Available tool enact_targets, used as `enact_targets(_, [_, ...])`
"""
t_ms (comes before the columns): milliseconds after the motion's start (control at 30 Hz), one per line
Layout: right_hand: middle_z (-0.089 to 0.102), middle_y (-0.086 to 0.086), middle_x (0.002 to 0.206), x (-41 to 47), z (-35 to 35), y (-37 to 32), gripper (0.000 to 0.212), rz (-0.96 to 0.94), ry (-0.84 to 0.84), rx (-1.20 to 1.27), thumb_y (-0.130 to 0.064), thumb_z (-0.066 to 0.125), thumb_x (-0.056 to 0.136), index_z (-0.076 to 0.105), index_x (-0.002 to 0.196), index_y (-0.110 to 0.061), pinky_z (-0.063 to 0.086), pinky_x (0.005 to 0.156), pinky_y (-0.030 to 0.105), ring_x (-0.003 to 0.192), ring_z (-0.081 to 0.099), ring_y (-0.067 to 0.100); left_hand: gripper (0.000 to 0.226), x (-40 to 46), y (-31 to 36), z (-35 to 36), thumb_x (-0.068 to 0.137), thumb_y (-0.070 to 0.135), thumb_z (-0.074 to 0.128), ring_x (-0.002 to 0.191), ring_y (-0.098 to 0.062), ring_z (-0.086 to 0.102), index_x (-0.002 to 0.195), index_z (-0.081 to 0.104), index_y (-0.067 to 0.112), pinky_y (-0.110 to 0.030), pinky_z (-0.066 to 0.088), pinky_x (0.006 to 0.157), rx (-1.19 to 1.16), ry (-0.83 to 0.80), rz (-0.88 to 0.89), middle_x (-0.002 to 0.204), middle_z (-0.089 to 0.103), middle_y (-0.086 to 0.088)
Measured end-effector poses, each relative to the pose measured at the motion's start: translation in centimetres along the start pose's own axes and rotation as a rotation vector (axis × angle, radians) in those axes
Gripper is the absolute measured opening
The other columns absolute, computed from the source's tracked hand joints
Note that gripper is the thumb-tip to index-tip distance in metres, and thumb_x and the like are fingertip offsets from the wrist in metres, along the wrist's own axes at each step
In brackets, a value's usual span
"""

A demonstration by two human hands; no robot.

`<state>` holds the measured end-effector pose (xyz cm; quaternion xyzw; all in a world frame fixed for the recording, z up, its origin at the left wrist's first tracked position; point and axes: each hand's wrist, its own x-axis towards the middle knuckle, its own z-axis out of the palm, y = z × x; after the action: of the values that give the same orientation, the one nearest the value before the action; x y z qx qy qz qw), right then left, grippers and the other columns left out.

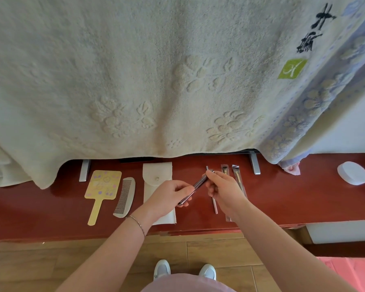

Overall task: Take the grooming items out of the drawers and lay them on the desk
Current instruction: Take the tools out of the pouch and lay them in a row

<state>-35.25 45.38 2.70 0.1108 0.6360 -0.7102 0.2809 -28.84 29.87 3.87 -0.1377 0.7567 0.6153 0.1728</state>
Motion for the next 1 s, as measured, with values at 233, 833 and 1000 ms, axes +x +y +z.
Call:
enact_targets(233, [0.048, -0.003, 0.049, 0.8, 1.2, 0.0, 0.020, -0.013, -0.007, 0.009, -0.017, 0.051, 0.094, 0.063, 0.081, -0.006, 0.028, 0.050, 0.024, 0.045, 0.035, 0.009, 0.017, -0.1, -0.4, -0.3, 0.092, 0.027, 0.051, 0.068, -0.003, 0.058, 0.097, 0.065, 0.018, -0.015, 0.045, 0.067, 0.113, 0.136, 0.050, 0.077, 0.064, 0.009])
enact_targets(833, [0.051, 0.006, 0.060, 7.8, -1.9, 0.2, 0.008, 0.145, 0.067, -0.446, -0.008, 0.059, 0.087, 0.054, 0.093, -0.006, 0.032, 0.034, 0.015, 0.046, 0.041, 0.013, 0.013, -0.7, -4.4, 1.3, 0.090, 0.030, 0.054, 0.076, -0.006, 0.055, 0.099, 0.057, 0.021, -0.011, 0.044, 0.061, 0.560, 0.343, 0.098, 0.094, 0.055, 0.007])
enact_targets(1000, [0.058, 0.006, 0.064, 9.0, -0.8, 0.4, 0.010, 0.070, 0.078, -0.630, -0.008, 0.057, 0.087, 0.055, 0.096, -0.010, 0.043, 0.049, 0.022, 0.051, 0.051, 0.015, 0.017, 0.8, -4.5, 1.8, 0.090, 0.029, 0.054, 0.067, -0.011, 0.054, 0.101, 0.054, 0.016, -0.020, 0.048, 0.063, 0.768, 0.256, 0.043, 0.095, 0.056, 0.001])
